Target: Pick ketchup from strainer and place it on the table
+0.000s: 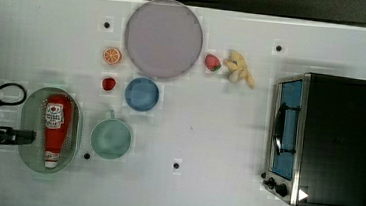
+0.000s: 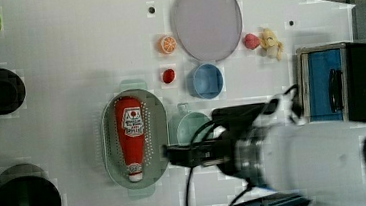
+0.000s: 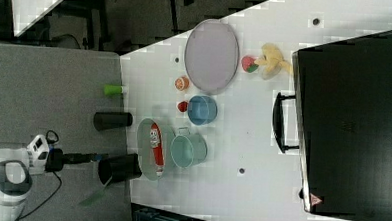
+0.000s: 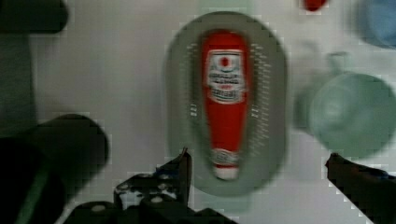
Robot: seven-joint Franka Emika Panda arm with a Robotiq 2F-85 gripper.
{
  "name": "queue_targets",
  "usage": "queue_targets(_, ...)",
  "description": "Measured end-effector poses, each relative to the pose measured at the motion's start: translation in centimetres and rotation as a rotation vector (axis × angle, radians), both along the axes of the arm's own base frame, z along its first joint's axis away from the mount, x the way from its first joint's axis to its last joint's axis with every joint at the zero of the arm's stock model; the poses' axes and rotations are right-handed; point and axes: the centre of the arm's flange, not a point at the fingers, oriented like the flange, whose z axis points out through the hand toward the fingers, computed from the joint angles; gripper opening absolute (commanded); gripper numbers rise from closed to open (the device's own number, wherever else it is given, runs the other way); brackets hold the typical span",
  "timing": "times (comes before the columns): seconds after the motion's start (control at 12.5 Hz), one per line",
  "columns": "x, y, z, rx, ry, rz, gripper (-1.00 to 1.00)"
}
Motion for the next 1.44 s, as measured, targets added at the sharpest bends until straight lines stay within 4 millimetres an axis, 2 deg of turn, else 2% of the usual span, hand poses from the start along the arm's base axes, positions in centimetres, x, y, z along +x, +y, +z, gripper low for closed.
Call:
queue_targets(0.08,-0.1,1.1,-1.4,0.018,-0.012,0.017,1.0)
queue_targets(0.24,0.6,1.6,-5.0,0.018,-0.031,0.034,1.0)
queue_targets(0.64,1.9,0.1,-16.3,0.023,-0.016,0.026,1.0)
queue_targets(0.88,1.9,-0.2,-21.9,0.053,0.018,-0.001,1.0)
queue_targets(1.04,1.4,-0.4,-24.5,0.045,0.018,-0.003,1.0)
queue_targets(1.28,0.9,-0.5,-27.5,0.049,0.042,-0.062,1.0)
queue_targets(1.36,0.6,-0.5,-28.3,0.042,0.04,-0.05,0.91)
queue_targets(1.44,0.4,-0.5,-29.0,0.043,0.049,-0.067,0.68)
